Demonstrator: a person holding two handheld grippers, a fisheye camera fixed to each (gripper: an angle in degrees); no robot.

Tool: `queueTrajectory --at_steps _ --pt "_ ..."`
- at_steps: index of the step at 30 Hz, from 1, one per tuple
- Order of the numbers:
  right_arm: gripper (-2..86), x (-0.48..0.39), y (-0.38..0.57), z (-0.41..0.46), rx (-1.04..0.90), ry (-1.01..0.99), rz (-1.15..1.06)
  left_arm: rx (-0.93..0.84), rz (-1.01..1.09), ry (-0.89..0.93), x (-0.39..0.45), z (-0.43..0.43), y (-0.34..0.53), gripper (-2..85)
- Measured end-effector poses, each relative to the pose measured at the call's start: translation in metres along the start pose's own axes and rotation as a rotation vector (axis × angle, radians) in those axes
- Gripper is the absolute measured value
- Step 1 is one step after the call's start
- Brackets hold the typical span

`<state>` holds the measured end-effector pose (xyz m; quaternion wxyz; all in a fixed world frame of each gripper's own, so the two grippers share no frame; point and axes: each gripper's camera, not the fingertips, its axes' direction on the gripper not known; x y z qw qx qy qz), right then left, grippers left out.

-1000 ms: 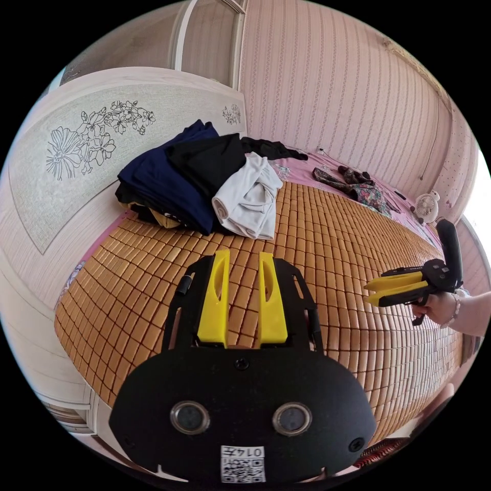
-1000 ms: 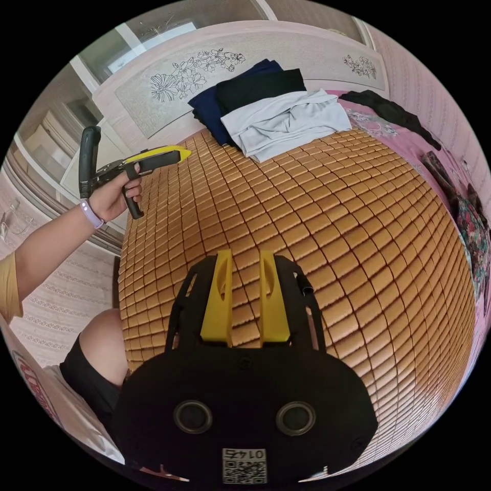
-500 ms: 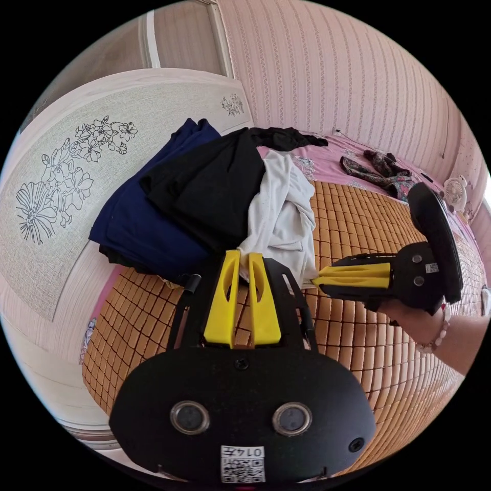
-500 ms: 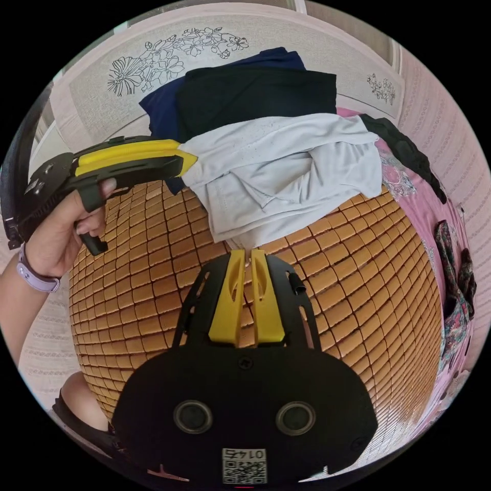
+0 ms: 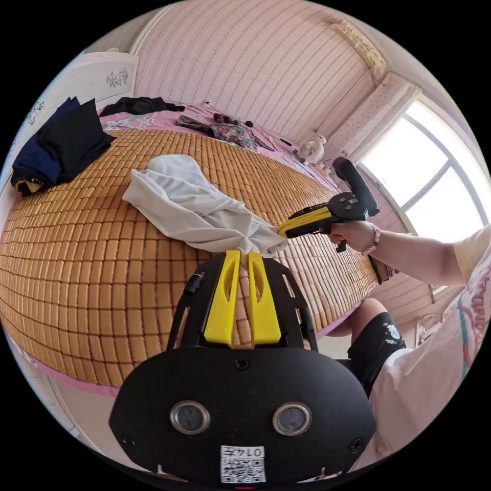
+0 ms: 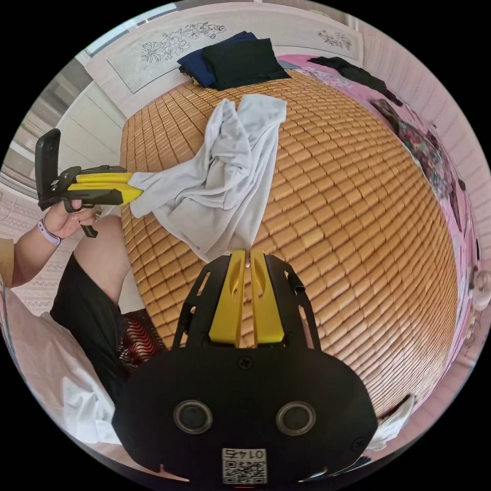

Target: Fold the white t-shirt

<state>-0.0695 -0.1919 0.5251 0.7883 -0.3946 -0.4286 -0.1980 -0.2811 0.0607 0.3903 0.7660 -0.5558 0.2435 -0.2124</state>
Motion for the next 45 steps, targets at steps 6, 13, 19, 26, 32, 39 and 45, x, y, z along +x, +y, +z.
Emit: queueTrajectory --at_steps 6,13,19,26,32,39,45 --pt "0.9 -0.030 0.172 -0.034 0.156 -0.160 0.349 -0.059 -0.006 0.095 0.066 -0.016 0.070 0.8" --pt "1.2 -0.037 0.262 -0.052 0.382 -0.320 0.614 -0.082 0.037 0.124 0.084 -0.046 0.086 0.9" --pt "2.8 -0.051 0.285 -0.048 0.326 -0.263 0.609 -0.056 -0.001 0.129 0.094 -0.050 0.117 0.8" --pt "7.9 -0.050 0.322 -0.068 0.393 -0.259 0.649 -0.045 -0.009 0.155 0.099 -0.052 0.130 0.8" --pt "9.1 -0.032 0.326 -0.063 0.397 -0.436 0.598 -0.046 -0.016 0.167 0.098 -0.050 0.133 0.9" --pt "5.6 0.009 0.337 -0.034 0.279 -0.614 0.715 -0.050 -0.034 0.173 0.096 -0.047 0.140 0.9" --pt "1.2 0.045 0.393 -0.052 0.466 -0.767 0.820 -0.039 -0.051 0.156 0.093 -0.052 0.143 0.9"
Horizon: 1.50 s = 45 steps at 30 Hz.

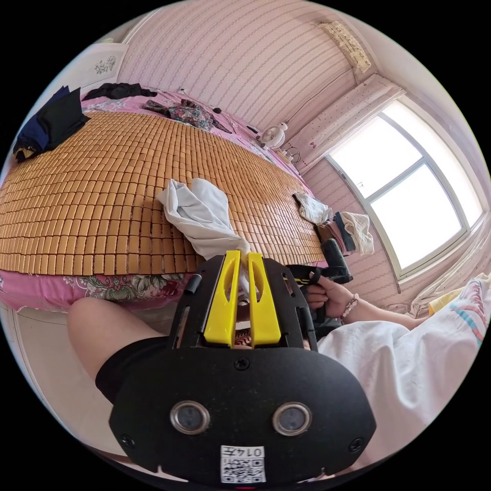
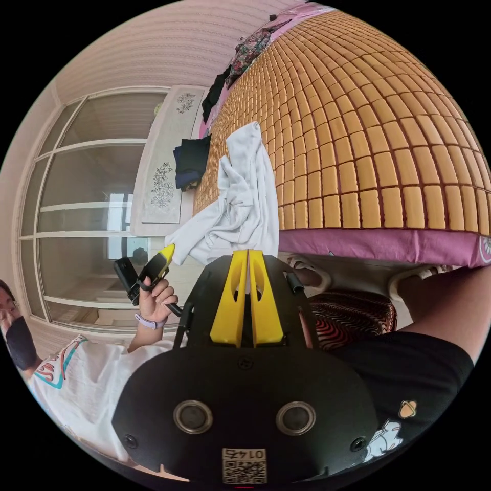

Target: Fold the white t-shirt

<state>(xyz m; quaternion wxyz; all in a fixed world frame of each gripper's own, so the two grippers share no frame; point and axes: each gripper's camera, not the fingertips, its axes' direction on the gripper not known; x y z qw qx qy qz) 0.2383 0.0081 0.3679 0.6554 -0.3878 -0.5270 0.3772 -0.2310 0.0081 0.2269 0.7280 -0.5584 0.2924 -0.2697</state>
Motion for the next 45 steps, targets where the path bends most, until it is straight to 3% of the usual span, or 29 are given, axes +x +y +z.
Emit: queueTrajectory --at_steps 5,10,13,17,19,29,33,37,39,41,45 --pt "2.3 0.012 0.006 -0.061 0.140 -0.084 -0.009 0.057 -0.021 -0.011 -0.003 -0.014 -0.002 0.8" --pt "4.8 0.013 0.008 -0.046 -0.066 0.018 0.003 0.086 -0.060 0.042 -0.002 -0.016 0.001 0.6" --pt "7.9 0.012 0.014 -0.028 -0.121 -0.040 0.006 0.079 -0.051 0.094 0.006 -0.011 0.001 0.6" --pt "12.1 0.028 0.020 0.003 -0.198 -0.272 0.122 0.082 0.001 0.095 0.021 -0.010 0.002 0.6" --pt "10.1 0.034 0.025 0.009 -0.206 -0.256 0.141 0.083 0.001 0.092 0.023 -0.009 0.004 0.5" --pt "1.5 0.020 0.056 -0.076 0.072 -0.187 0.023 0.119 -0.014 0.057 0.017 -0.015 0.014 0.4" --pt "1.2 -0.043 0.017 -0.139 0.156 0.062 -0.166 0.175 0.022 0.047 0.017 -0.021 -0.017 0.3" --pt "1.0 -0.156 -0.039 -0.201 0.258 0.191 -0.371 0.253 0.165 -0.016 0.051 -0.045 -0.130 0.3" --pt "1.0 -0.251 -0.037 -0.253 0.495 0.162 -0.587 0.375 0.248 -0.031 0.079 -0.079 -0.168 0.3" --pt "0.9 -0.304 -0.019 -0.287 0.637 0.082 -0.718 0.574 0.334 0.078 0.106 -0.129 -0.193 0.3" --pt "0.8 -0.353 0.037 -0.319 0.782 0.153 -0.873 0.642 0.416 0.154 0.121 -0.153 -0.196 0.3"
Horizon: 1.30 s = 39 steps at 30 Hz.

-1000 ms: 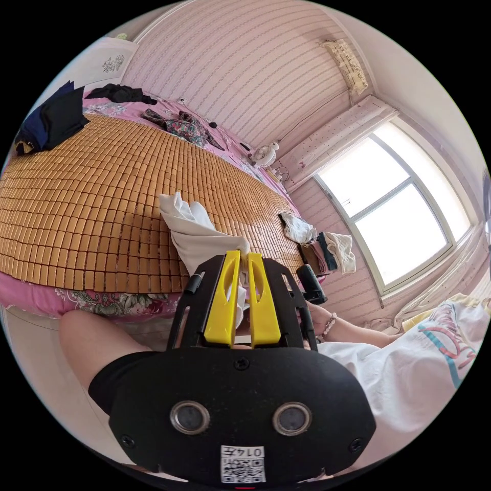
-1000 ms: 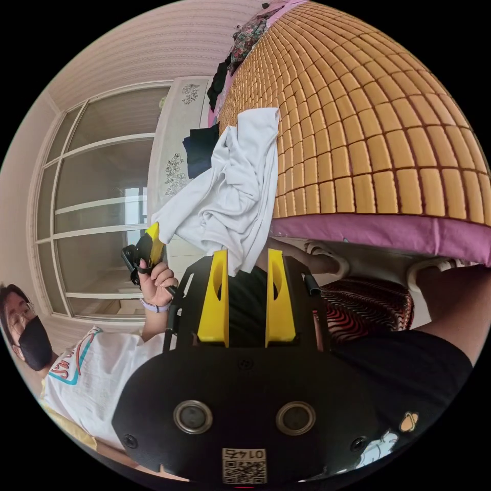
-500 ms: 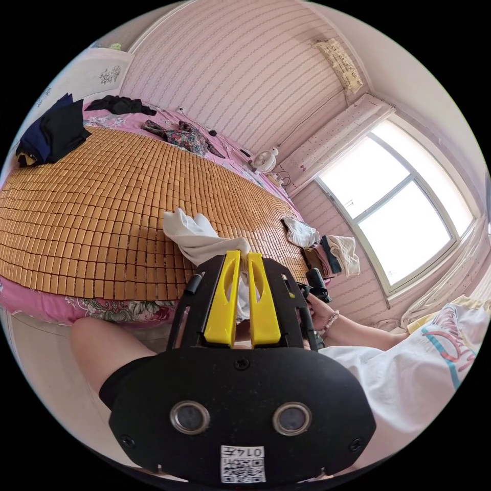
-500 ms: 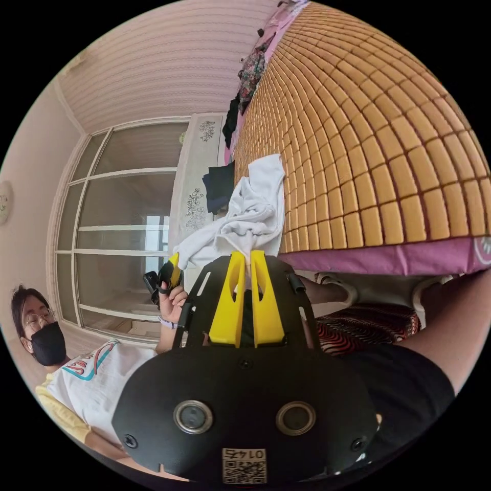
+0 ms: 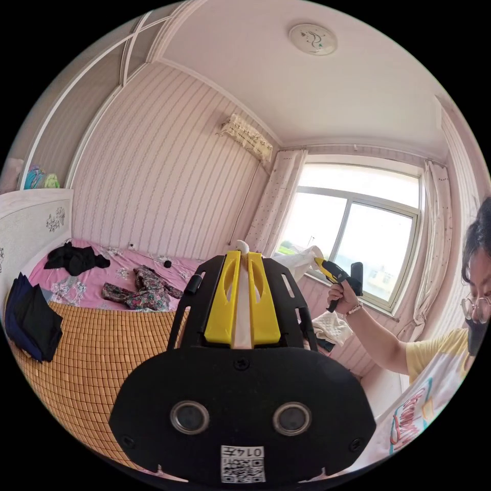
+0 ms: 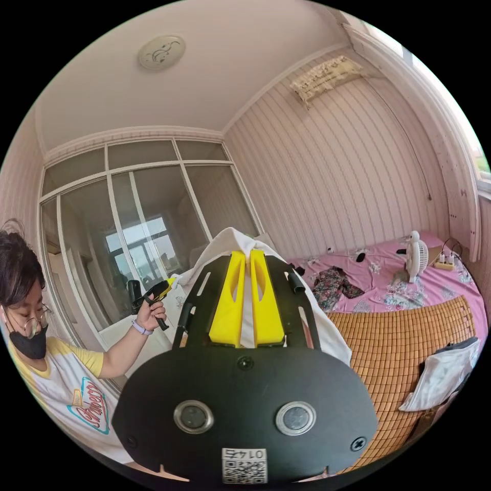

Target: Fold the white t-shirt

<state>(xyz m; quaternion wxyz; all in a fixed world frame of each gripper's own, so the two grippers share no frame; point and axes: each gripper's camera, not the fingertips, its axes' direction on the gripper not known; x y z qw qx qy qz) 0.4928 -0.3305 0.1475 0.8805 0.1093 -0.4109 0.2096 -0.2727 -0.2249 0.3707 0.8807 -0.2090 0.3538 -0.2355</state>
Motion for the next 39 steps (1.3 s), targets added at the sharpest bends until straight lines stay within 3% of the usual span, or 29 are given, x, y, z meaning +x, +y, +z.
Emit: queueTrajectory --at_steps 3,7,12,14,18,21,30,33,36,39 --pt "0.8 -0.024 0.043 -0.024 -0.016 0.111 -0.108 -0.021 -0.002 0.019 -0.001 0.007 0.035 0.4" --pt "0.7 -0.019 0.135 -0.034 -0.206 0.344 -0.090 -0.233 -0.121 0.009 -0.025 0.035 0.130 0.5" --pt "0.7 0.047 0.300 -0.020 -0.621 0.379 0.359 -0.583 -0.440 -0.039 -0.050 0.079 0.268 0.6" --pt "0.7 0.054 0.334 -0.012 -0.728 0.412 0.410 -0.713 -0.595 -0.080 -0.060 0.091 0.318 0.7" --pt "0.7 0.070 0.365 -0.008 -0.843 0.429 0.537 -0.795 -0.685 -0.071 -0.070 0.097 0.344 0.9" --pt "0.7 0.078 0.363 -0.014 -0.820 0.388 0.572 -0.756 -0.689 -0.026 -0.071 0.098 0.340 1.1" --pt "0.7 0.081 0.349 -0.014 -0.851 0.405 0.560 -0.766 -0.667 -0.160 -0.070 0.109 0.330 1.1" --pt "0.7 0.083 0.348 -0.008 -0.849 0.399 0.581 -0.859 -0.538 -0.153 -0.051 0.145 0.329 2.7" --pt "0.7 0.084 0.345 -0.002 -0.866 0.397 0.582 -0.956 -0.280 -0.123 -0.015 0.196 0.328 5.6" --pt "0.7 0.087 0.339 0.000 -0.863 0.410 0.586 -0.995 -0.117 -0.188 0.009 0.239 0.329 8.4"
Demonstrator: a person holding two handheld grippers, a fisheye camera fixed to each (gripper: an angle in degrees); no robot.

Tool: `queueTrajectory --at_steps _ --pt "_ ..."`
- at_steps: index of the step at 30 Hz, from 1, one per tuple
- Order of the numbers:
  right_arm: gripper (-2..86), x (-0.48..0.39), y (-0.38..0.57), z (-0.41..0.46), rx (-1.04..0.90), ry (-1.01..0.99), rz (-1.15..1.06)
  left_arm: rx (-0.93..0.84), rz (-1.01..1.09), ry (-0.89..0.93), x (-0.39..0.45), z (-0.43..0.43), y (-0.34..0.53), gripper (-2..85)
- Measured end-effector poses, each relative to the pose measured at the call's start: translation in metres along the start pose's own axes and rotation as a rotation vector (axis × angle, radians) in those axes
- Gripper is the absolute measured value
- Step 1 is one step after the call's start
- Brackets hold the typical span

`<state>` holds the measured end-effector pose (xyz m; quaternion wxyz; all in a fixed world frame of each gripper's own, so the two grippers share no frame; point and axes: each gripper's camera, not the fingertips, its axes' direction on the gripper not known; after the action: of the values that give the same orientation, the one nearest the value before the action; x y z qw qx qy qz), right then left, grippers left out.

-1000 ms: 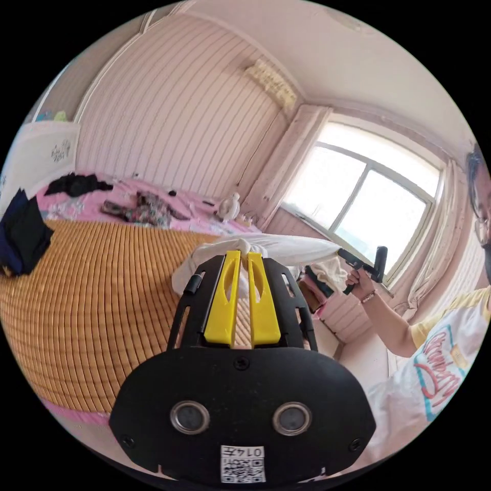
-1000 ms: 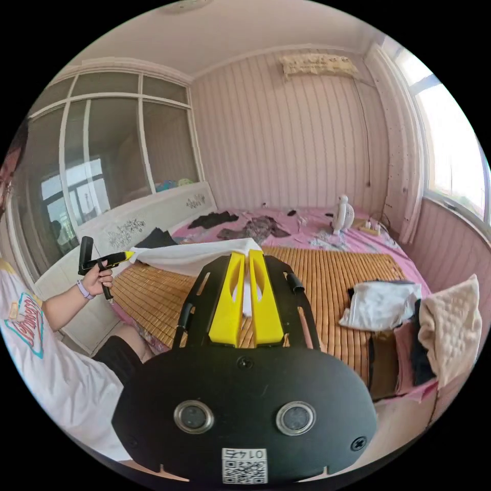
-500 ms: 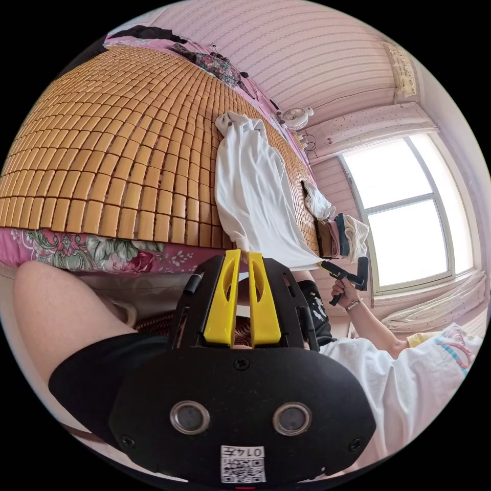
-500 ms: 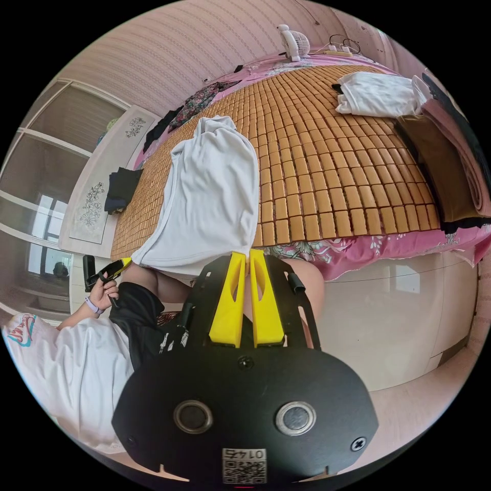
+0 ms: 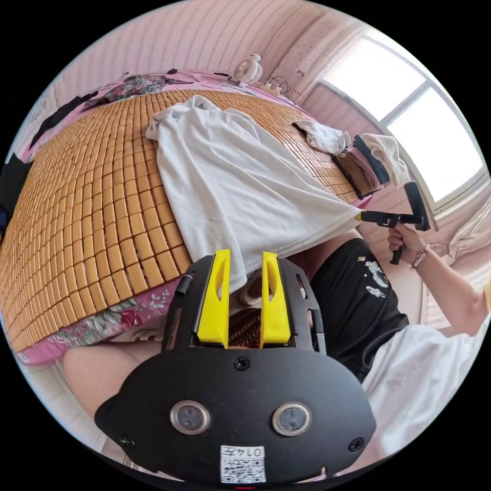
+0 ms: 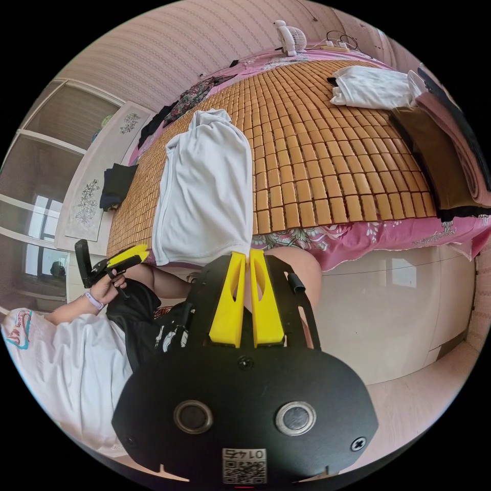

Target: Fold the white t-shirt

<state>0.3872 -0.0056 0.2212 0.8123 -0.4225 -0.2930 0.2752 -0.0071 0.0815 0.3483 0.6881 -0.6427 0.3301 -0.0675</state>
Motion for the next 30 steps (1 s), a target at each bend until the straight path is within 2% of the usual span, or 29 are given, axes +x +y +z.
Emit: queueTrajectory --at_steps 3,5,7,10,13,16,25,28,30 --pt "0.7 0.000 -0.007 -0.005 0.019 0.001 0.021 -0.073 -0.001 -0.057 0.009 0.024 -0.025 7.8" --pt "0.7 -0.001 -0.011 -0.007 0.021 0.003 0.019 -0.118 -0.053 -0.164 0.005 0.030 -0.037 5.6" --pt "0.8 -0.001 -0.014 -0.007 0.018 0.011 0.013 -0.141 -0.046 -0.103 -0.002 0.028 -0.043 3.9" --pt "0.8 0.000 -0.019 -0.007 0.010 0.027 0.004 -0.068 -0.191 -0.041 -0.035 0.001 -0.034 1.2" --pt "0.8 0.003 -0.022 -0.005 -0.002 0.018 0.001 0.042 -0.376 -0.155 -0.071 -0.029 -0.005 1.9" --pt "0.9 0.007 -0.026 -0.001 -0.034 -0.004 0.009 0.033 -0.511 -0.110 -0.092 -0.036 0.015 2.7" --pt "1.3 0.021 -0.031 -0.016 -0.035 0.009 0.057 -0.049 -0.436 -0.040 -0.068 -0.006 0.010 8.1" --pt "1.6 0.037 -0.029 -0.023 -0.052 0.041 0.176 -0.091 -0.415 -0.068 -0.063 0.006 0.002 10.4" --pt "1.9 0.044 -0.029 -0.029 -0.005 -0.003 0.215 -0.123 -0.410 -0.111 -0.061 0.010 -0.002 8.3"
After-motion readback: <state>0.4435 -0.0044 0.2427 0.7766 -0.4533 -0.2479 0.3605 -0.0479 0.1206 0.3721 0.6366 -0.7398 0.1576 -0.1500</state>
